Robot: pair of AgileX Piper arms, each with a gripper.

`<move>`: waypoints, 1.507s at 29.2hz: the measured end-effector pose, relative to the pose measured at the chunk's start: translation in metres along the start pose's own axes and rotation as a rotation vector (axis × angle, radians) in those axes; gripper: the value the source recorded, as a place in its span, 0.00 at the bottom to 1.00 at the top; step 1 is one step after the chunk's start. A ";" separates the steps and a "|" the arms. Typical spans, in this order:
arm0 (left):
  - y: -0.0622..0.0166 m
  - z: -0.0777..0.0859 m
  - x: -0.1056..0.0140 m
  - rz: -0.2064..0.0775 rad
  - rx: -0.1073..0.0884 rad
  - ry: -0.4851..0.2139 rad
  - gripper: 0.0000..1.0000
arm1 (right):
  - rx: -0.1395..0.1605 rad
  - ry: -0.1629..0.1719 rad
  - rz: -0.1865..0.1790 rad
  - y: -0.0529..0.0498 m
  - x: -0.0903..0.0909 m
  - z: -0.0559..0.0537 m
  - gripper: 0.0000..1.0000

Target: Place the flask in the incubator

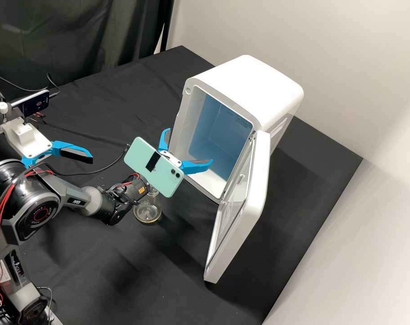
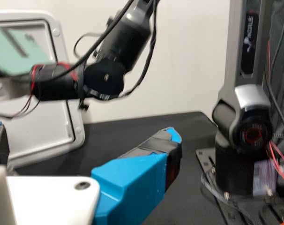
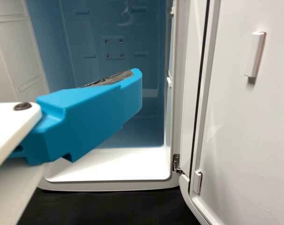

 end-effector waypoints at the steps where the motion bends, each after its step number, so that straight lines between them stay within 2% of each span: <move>1: -0.0019 -0.003 -0.005 0.004 0.001 0.005 1.00 | 0.000 0.000 0.000 0.000 0.000 0.000 1.00; 4: -0.0063 -0.010 -0.014 0.016 -0.011 0.031 1.00 | 0.000 0.000 0.000 0.000 0.000 0.000 1.00; 7: -0.0100 -0.012 -0.022 0.009 -0.017 0.047 1.00 | 0.000 0.000 0.000 0.000 0.000 0.000 1.00; 11: -0.0105 -0.013 -0.033 0.010 -0.013 0.054 1.00 | 0.000 0.000 0.000 0.000 0.000 0.000 1.00; 16: -0.0078 -0.011 -0.044 0.025 -0.009 0.063 1.00 | 0.000 0.000 0.000 0.000 0.000 0.000 1.00; 21: -0.0116 -0.010 -0.050 0.020 -0.011 0.070 1.00 | 0.000 0.000 0.000 0.000 0.000 0.000 1.00; 22: -0.0127 -0.010 -0.051 0.015 -0.006 0.071 1.00 | 0.000 0.000 0.000 0.000 0.000 0.000 1.00; 25: -0.0154 -0.010 -0.054 0.004 0.028 0.079 1.00 | 0.000 0.000 0.000 0.000 0.000 0.000 1.00; 26: -0.0156 -0.010 -0.054 0.003 0.032 0.077 1.00 | 0.002 0.000 0.000 0.000 0.000 0.000 1.00; 29: -0.0176 -0.009 -0.055 -0.004 0.030 0.077 1.00 | 0.002 0.000 0.000 0.000 0.000 0.000 1.00; 32: -0.0173 -0.008 -0.055 0.003 0.022 0.082 1.00 | 0.006 0.002 0.002 0.000 -0.002 0.000 1.00; 35: -0.0164 -0.007 -0.055 0.013 0.021 0.078 1.00 | 0.005 0.022 0.015 -0.001 -0.009 0.000 1.00; 41: -0.0173 -0.007 -0.055 0.015 0.012 0.086 1.00 | -0.007 0.071 0.030 -0.001 -0.026 -0.004 1.00; 44: -0.0193 -0.006 -0.056 0.008 0.020 0.089 1.00 | -0.014 0.091 0.026 -0.003 -0.033 -0.004 1.00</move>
